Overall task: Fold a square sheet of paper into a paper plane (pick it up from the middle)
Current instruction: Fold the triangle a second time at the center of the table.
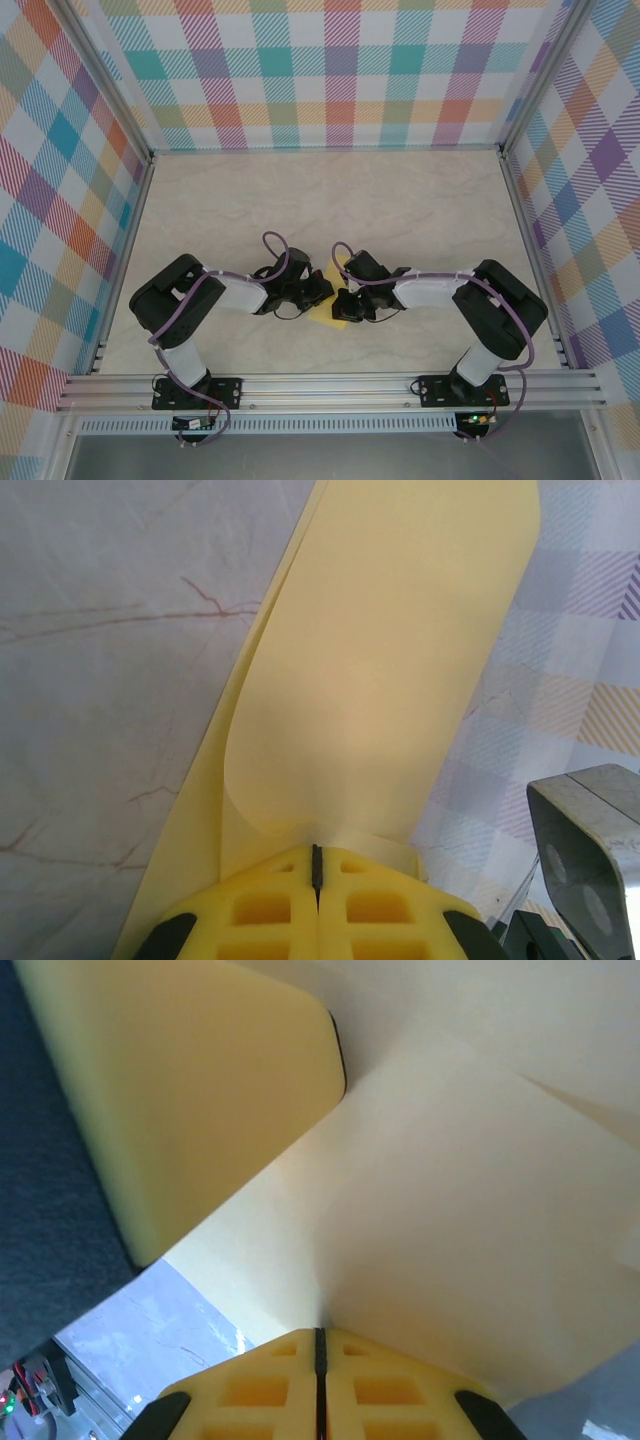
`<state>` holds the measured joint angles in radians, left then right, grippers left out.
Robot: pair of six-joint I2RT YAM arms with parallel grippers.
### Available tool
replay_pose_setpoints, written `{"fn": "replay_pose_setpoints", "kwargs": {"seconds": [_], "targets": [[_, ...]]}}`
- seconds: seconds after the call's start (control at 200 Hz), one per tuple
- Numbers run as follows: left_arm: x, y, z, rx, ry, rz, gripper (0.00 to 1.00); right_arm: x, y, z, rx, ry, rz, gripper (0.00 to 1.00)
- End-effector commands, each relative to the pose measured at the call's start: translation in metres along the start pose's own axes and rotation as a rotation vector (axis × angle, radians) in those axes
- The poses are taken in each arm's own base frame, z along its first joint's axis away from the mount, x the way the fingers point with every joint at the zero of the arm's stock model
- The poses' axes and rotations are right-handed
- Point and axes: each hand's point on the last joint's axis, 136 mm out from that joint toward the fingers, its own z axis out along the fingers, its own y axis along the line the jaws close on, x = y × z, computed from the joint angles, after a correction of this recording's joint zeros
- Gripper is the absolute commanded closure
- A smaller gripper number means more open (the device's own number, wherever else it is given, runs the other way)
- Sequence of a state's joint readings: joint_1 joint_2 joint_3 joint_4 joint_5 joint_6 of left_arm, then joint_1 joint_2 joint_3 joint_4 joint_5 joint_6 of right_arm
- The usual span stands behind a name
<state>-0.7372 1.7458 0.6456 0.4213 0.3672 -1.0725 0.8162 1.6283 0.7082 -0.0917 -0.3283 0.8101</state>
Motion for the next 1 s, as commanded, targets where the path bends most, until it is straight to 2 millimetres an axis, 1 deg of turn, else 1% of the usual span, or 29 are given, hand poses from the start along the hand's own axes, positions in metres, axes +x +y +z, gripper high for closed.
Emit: {"fn": "replay_pose_setpoints", "kwargs": {"seconds": [0.0, 0.1, 0.165, 0.24, 0.31, 0.36, 0.485, 0.615, 0.685, 0.79, 0.935, 0.995], "targets": [[0.013, 0.031, 0.004, -0.094, 0.041, -0.01, 1.0, 0.011, -0.016, 0.007, 0.041, 0.037, 0.036, 0.91], [0.013, 0.033, 0.003, -0.098, 0.038, -0.012, 1.0, 0.011, -0.016, 0.004, 0.059, 0.038, 0.038, 0.91], [0.014, 0.034, 0.003, -0.1, 0.038, -0.014, 1.0, 0.008, -0.007, -0.002, 0.033, 0.021, 0.026, 0.91], [0.014, 0.035, 0.003, -0.1, 0.038, -0.014, 1.0, 0.005, 0.009, -0.01, -0.013, 0.016, 0.003, 0.91], [0.014, 0.035, 0.002, -0.102, 0.037, -0.013, 1.0, 0.004, 0.017, -0.014, -0.032, 0.019, -0.005, 0.91], [0.014, 0.034, 0.002, -0.098, 0.035, -0.012, 1.0, 0.005, 0.015, -0.014, -0.019, 0.025, 0.0, 0.91], [0.014, 0.034, 0.002, -0.099, 0.035, -0.011, 1.0, 0.011, 0.001, -0.005, -0.001, 0.037, 0.033, 0.92], [0.014, 0.035, 0.001, -0.101, 0.03, -0.013, 1.0, 0.023, -0.021, 0.001, 0.047, 0.058, 0.072, 0.92], [0.014, 0.036, 0.001, -0.103, 0.031, -0.012, 1.0, 0.029, -0.029, 0.003, 0.059, 0.068, 0.083, 0.92], [0.014, 0.036, 0.001, -0.104, 0.03, -0.013, 1.0, 0.032, -0.029, 0.001, 0.057, 0.08, 0.073, 0.92], [0.014, 0.036, 0.001, -0.106, 0.029, -0.014, 1.0, 0.031, -0.011, -0.007, -0.001, 0.084, 0.028, 0.91], [0.013, 0.036, 0.001, -0.107, 0.026, -0.016, 1.0, 0.03, -0.009, -0.01, -0.005, 0.08, 0.018, 0.91]]}}
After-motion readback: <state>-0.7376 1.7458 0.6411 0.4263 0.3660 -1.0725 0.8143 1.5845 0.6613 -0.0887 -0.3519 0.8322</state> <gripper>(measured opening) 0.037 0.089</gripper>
